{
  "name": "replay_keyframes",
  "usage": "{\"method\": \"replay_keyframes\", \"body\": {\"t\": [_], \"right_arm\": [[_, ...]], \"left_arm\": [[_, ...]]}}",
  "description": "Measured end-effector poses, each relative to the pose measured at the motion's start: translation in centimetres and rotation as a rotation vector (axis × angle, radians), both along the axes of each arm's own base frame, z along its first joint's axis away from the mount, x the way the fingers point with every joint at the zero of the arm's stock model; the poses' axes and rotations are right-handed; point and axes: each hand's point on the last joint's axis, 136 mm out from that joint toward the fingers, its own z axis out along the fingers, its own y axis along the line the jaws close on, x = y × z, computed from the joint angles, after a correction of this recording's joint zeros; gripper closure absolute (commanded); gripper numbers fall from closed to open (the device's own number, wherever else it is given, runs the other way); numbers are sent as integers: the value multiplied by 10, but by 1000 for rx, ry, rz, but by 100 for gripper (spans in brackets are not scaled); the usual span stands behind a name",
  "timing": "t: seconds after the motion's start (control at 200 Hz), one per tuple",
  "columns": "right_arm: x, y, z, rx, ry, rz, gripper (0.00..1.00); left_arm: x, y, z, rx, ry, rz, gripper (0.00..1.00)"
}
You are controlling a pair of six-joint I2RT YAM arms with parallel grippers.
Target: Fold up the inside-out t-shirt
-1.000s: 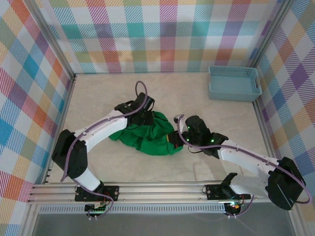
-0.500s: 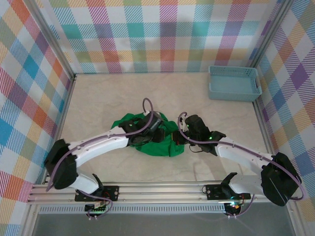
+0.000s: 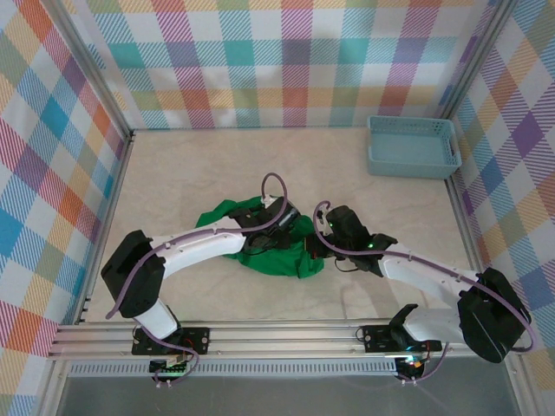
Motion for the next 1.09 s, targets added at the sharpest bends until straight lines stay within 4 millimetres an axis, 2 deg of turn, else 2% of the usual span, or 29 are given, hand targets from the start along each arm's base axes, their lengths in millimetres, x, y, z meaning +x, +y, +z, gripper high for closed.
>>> {"method": "replay_keyframes", "body": {"t": [0.12,0.28,0.385,0.455,0.495,0.665,0.735,0.825,0.925,1.005,1.095], "right_arm": [[-1,-2,-4,-10,4,-5,100],[1,-6,-5,-28,-2,-22,100],[2,-12,-9,-59,-1,-39,100],[4,-17,-10,-85,-6,-48,100],[6,-19,-10,-97,-12,-51,100],[13,-20,0,-110,-70,-27,88],[14,-13,12,-81,-111,11,80],[13,-11,19,-77,-141,41,65],[10,-12,21,-86,-154,62,50],[6,-15,32,-76,-182,72,43],[-3,-12,53,-50,-246,104,40]], "left_arm": [[7,-4,-2,23,-10,-7,100],[7,-4,-1,40,-4,-19,100],[5,-3,10,30,-12,-32,100],[0,-1,31,-8,-31,-44,100],[-3,0,50,-48,-52,-52,100],[-21,3,148,-278,-177,-107,100],[-29,5,164,-322,-191,-132,100],[-31,8,164,-334,-180,-139,100],[-28,13,148,-325,-145,-127,100],[-26,16,132,-312,-107,-121,100],[-23,14,119,-300,-70,-116,100]]}}
